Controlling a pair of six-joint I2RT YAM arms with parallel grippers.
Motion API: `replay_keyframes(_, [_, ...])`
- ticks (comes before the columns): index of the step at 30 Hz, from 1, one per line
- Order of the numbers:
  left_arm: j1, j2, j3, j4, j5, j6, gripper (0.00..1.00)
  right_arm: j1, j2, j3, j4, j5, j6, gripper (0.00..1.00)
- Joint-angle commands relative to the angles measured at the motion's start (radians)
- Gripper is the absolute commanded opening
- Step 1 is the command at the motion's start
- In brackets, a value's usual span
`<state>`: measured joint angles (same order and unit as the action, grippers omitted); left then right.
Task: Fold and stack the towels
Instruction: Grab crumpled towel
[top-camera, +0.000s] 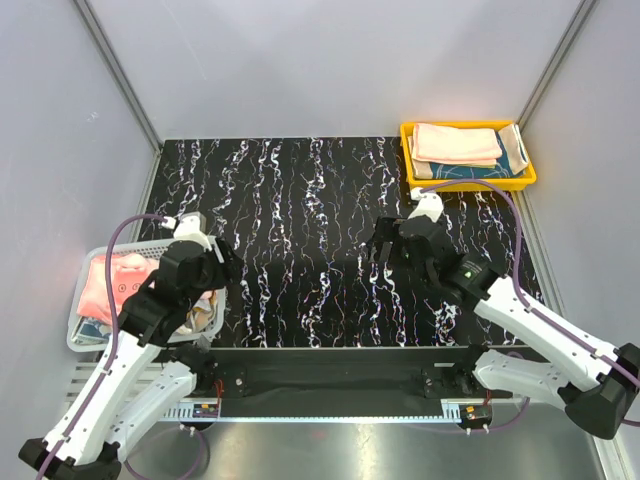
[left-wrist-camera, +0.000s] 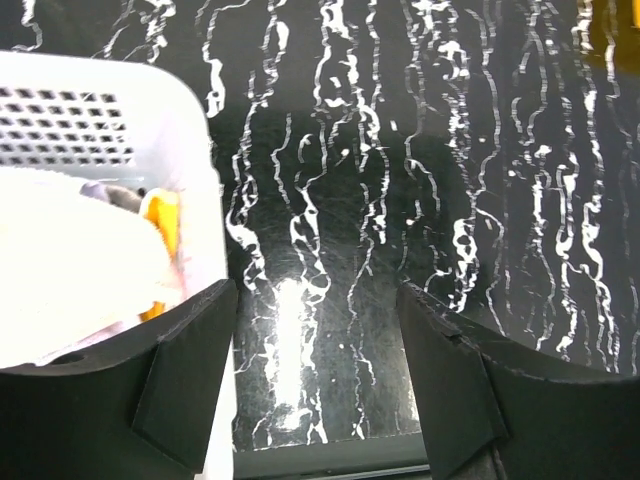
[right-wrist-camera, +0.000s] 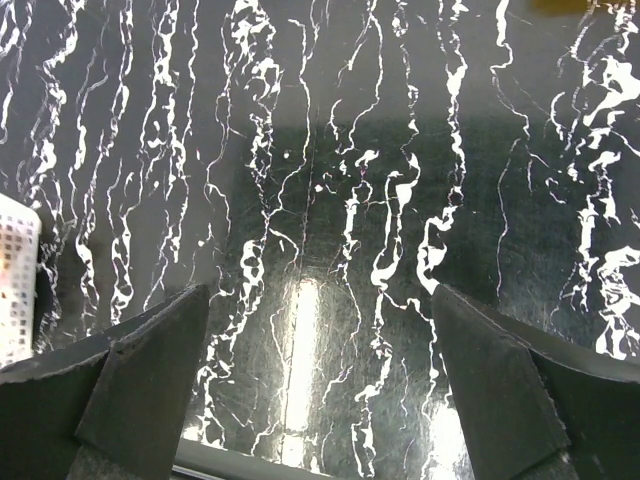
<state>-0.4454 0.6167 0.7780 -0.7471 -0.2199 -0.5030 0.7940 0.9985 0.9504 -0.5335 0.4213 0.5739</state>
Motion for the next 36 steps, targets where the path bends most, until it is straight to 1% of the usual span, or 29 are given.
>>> replay_keyframes(1, [-0.004, -0.008, 0.026, -0.004, -0.067, -0.022, 0.70, 0.001, 0.012, 0.036, 0.076, -0.025, -0.049, 1.00])
replay_keyframes(3, [-0.004, -0.008, 0.033, -0.023, -0.108, -0.045, 0.71, 0.001, 0.018, 0.037, 0.079, -0.059, -0.062, 1.00])
replay_keyframes(4, [-0.003, -0.003, 0.053, -0.055, -0.139, -0.063, 0.72, 0.001, 0.025, 0.045, 0.076, -0.065, -0.062, 1.00])
replay_keyframes(6, [-0.003, 0.040, 0.082, -0.109, -0.251, -0.124, 0.73, 0.001, 0.035, 0.048, 0.069, -0.088, -0.060, 1.00])
replay_keyframes(7, [0.002, 0.064, 0.119, -0.170, -0.298, -0.149, 0.69, 0.001, 0.038, 0.045, 0.069, -0.096, -0.062, 1.00])
replay_keyframes(8, [0.008, 0.090, 0.139, -0.204, -0.394, -0.198, 0.66, 0.001, 0.046, 0.044, 0.072, -0.116, -0.062, 1.00])
replay_keyframes(9, [0.017, 0.151, 0.162, -0.243, -0.448, -0.230, 0.66, 0.001, 0.051, 0.042, 0.075, -0.128, -0.062, 1.00])
replay_keyframes(10, [0.048, 0.179, 0.193, -0.300, -0.526, -0.256, 0.66, 0.001, 0.057, 0.041, 0.076, -0.150, -0.062, 1.00])
replay_keyframes(11, [0.071, 0.204, 0.211, -0.322, -0.554, -0.297, 0.66, 0.001, 0.063, 0.041, 0.081, -0.156, -0.062, 1.00])
replay_keyframes(13, [0.138, 0.270, 0.239, -0.359, -0.610, -0.327, 0.66, 0.001, 0.074, 0.041, 0.081, -0.173, -0.063, 1.00])
replay_keyframes(14, [0.160, 0.290, 0.256, -0.363, -0.652, -0.347, 0.69, 0.001, 0.089, 0.041, 0.081, -0.193, -0.062, 1.00])
replay_keyframes(15, [0.186, 0.308, 0.260, -0.367, -0.664, -0.353, 0.70, 0.001, 0.097, 0.044, 0.081, -0.202, -0.062, 1.00])
replay_keyframes(16, [0.244, 0.345, 0.267, -0.362, -0.661, -0.351, 0.70, 0.001, 0.113, 0.045, 0.076, -0.217, -0.062, 1.00])
replay_keyframes(18, [0.305, 0.380, 0.257, -0.348, -0.650, -0.347, 0.71, 0.001, 0.129, 0.048, 0.073, -0.234, -0.062, 1.00])
replay_keyframes(19, [0.374, 0.417, 0.251, -0.325, -0.618, -0.333, 0.71, 0.001, 0.146, 0.048, 0.073, -0.254, -0.068, 1.00])
replay_keyframes(23, [0.511, 0.491, 0.205, -0.236, -0.540, -0.309, 0.72, 0.001, 0.172, 0.045, 0.078, -0.282, -0.081, 1.00])
replay_keyframes(24, [0.539, 0.506, 0.190, -0.183, -0.504, -0.290, 0.72, 0.001, 0.175, 0.042, 0.078, -0.285, -0.082, 1.00])
replay_keyframes(25, [0.581, 0.523, 0.184, -0.155, -0.422, -0.264, 0.72, 0.001, 0.175, 0.041, 0.076, -0.295, -0.082, 1.00])
replay_keyframes(26, [0.596, 0.572, 0.182, -0.143, -0.402, -0.249, 0.72, 0.001, 0.175, 0.037, 0.081, -0.302, -0.083, 1.00])
replay_keyframes(30, [0.643, 0.682, 0.172, -0.109, -0.362, -0.266, 0.71, 0.001, 0.173, 0.024, 0.090, -0.331, -0.074, 1.00])
replay_keyframes(31, [0.665, 0.693, 0.159, -0.100, -0.314, -0.263, 0.68, 0.001, 0.173, 0.022, 0.092, -0.340, -0.071, 1.00])
replay_keyframes(33, [0.677, 0.701, 0.152, -0.081, -0.293, -0.262, 0.56, 0.001, 0.175, 0.021, 0.090, -0.339, -0.069, 1.00])
replay_keyframes(34, [0.682, 0.695, 0.152, -0.075, -0.283, -0.252, 0.41, 0.001, 0.172, 0.021, 0.089, -0.334, -0.069, 1.00])
replay_keyframes(35, [0.682, 0.686, 0.155, -0.074, -0.283, -0.247, 0.34, 0.001, 0.170, 0.021, 0.086, -0.331, -0.068, 1.00])
replay_keyframes(36, [0.682, 0.660, 0.161, -0.075, -0.286, -0.241, 0.23, 0.001, 0.169, 0.022, 0.084, -0.328, -0.069, 1.00])
